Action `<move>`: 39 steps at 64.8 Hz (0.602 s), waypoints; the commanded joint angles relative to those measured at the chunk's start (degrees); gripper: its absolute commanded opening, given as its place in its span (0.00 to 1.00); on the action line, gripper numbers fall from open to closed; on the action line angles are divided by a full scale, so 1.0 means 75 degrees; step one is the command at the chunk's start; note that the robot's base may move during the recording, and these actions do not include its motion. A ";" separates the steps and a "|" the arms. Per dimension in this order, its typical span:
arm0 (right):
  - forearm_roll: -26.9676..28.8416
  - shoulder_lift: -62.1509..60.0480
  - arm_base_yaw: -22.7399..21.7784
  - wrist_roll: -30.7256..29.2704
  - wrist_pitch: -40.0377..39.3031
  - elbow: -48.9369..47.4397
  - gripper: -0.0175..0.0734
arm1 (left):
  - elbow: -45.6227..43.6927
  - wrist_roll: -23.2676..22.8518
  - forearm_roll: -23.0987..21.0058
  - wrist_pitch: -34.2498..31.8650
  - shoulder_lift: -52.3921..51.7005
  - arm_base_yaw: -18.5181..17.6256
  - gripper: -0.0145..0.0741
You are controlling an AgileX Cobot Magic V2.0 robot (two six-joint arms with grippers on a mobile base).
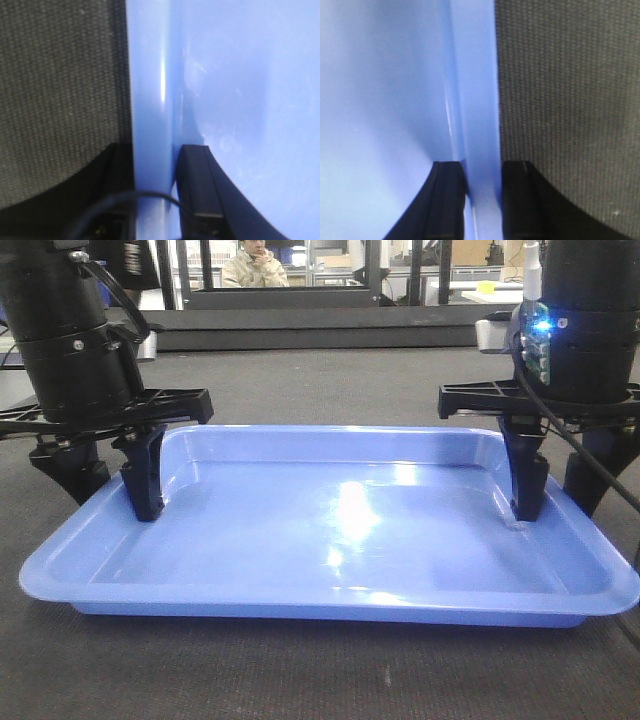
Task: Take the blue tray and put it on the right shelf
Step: 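Close both grippers on the tray's side rims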
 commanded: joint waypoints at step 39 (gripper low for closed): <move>-0.0093 -0.0342 -0.0018 0.0000 -0.0014 -0.0165 0.46 | -0.0158 -0.0058 0.0167 0.0240 -0.0276 -0.0011 0.28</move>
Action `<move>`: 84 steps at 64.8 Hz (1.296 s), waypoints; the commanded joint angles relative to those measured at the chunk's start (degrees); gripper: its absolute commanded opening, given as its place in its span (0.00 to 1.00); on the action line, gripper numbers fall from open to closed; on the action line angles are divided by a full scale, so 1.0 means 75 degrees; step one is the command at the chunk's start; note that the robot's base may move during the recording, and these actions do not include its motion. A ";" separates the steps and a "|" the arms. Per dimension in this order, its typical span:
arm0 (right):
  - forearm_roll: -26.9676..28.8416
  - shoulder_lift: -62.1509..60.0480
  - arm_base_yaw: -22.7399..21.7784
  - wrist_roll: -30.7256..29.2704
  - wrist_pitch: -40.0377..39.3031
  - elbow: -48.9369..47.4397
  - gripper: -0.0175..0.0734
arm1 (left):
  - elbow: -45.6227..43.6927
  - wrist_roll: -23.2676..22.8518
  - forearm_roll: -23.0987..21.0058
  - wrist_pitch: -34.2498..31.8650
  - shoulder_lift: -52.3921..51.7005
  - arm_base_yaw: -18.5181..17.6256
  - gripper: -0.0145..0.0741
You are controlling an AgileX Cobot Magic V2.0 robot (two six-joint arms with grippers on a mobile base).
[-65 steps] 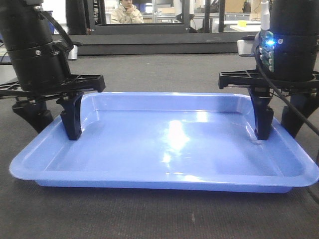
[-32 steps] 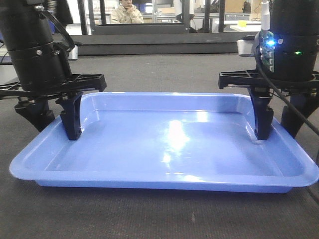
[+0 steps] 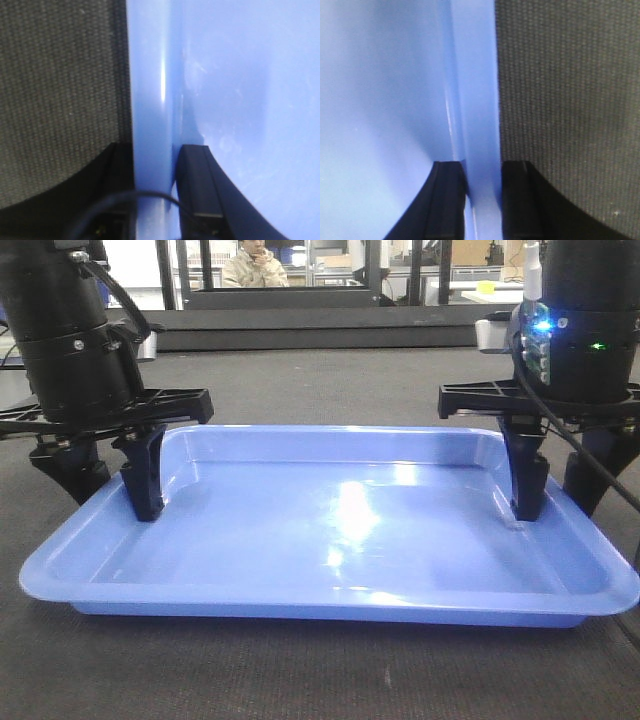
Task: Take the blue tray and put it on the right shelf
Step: 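Close both grippers on the tray's side rims, then lift the tray off the table with both grippers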
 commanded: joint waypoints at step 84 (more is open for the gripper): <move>-0.0737 -0.2620 0.2114 0.1159 0.0619 -0.0285 0.46 | 0.1916 -0.2489 0.0374 0.0780 -0.4690 -0.0732 0.28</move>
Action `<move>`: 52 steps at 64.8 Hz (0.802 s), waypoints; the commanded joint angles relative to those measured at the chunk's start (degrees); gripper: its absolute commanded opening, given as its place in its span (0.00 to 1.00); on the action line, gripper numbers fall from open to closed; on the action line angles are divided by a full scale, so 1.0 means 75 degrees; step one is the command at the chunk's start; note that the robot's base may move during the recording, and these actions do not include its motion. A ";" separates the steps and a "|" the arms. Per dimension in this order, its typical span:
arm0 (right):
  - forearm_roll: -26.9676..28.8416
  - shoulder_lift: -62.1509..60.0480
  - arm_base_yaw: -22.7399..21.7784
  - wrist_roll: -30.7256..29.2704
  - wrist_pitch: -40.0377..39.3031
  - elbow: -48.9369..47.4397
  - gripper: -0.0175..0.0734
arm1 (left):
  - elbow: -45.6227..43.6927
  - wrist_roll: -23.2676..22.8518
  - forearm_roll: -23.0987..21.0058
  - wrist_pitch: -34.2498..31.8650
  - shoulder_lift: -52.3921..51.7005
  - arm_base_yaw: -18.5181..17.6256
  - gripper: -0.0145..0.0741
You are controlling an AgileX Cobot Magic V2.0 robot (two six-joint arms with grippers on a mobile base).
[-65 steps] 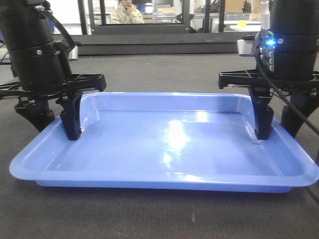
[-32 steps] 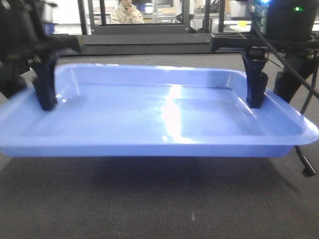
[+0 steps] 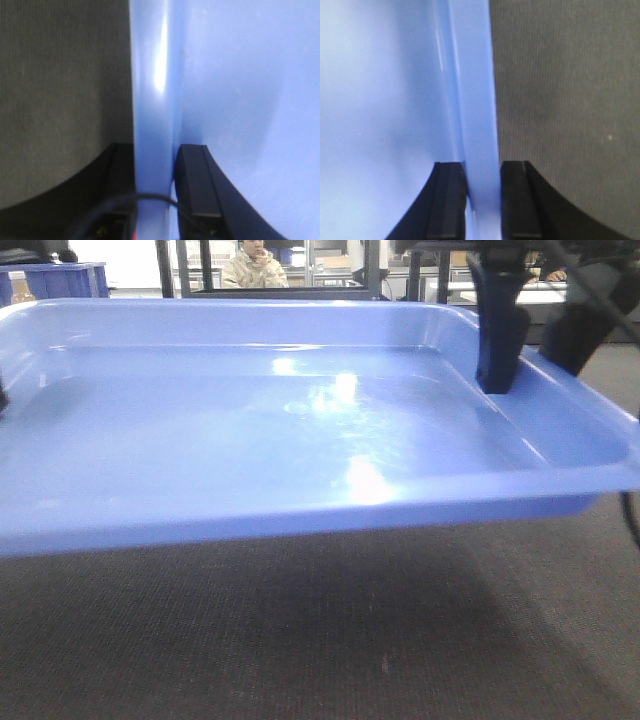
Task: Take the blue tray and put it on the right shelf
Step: 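Lift the tray off the table with both grippers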
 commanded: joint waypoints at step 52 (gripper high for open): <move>0.0054 -0.2261 0.0531 0.1068 -0.0636 0.1936 0.46 | 0.0429 -0.1012 -0.0005 -0.0287 -0.0796 -0.1347 0.28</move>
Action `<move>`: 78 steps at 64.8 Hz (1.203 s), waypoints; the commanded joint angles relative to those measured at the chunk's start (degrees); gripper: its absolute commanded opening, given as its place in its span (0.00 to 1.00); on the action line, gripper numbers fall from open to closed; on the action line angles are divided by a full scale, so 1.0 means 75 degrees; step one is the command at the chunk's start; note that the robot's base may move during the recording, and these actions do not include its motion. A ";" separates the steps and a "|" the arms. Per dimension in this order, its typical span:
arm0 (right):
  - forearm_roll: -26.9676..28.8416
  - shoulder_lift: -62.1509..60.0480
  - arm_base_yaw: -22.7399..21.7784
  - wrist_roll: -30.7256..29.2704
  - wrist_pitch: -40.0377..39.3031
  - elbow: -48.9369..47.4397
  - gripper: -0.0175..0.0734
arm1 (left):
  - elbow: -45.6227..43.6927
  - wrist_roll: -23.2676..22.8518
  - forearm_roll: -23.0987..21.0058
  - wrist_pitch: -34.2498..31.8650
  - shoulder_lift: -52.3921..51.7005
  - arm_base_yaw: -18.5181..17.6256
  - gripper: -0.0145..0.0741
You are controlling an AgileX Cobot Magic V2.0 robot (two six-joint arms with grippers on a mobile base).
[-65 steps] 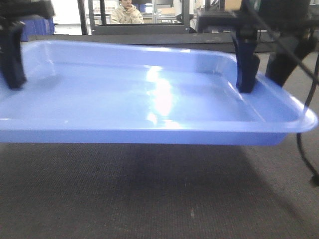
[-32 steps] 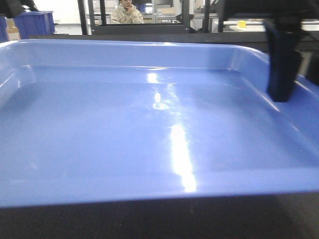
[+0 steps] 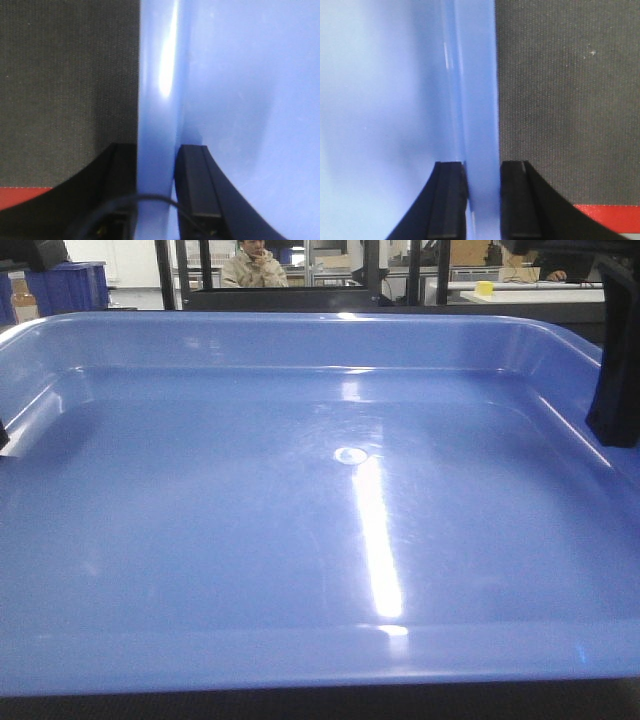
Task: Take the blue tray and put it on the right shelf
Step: 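Lift the tray off the table with both grippers, then hold the tray raised in both grippers while driving to the shelf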
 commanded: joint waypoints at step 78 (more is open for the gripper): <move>0.0034 -0.0212 0.0026 0.0065 -0.0400 -0.0208 0.46 | -0.0209 -0.0081 -0.0287 -0.0016 -0.0235 -0.0100 0.28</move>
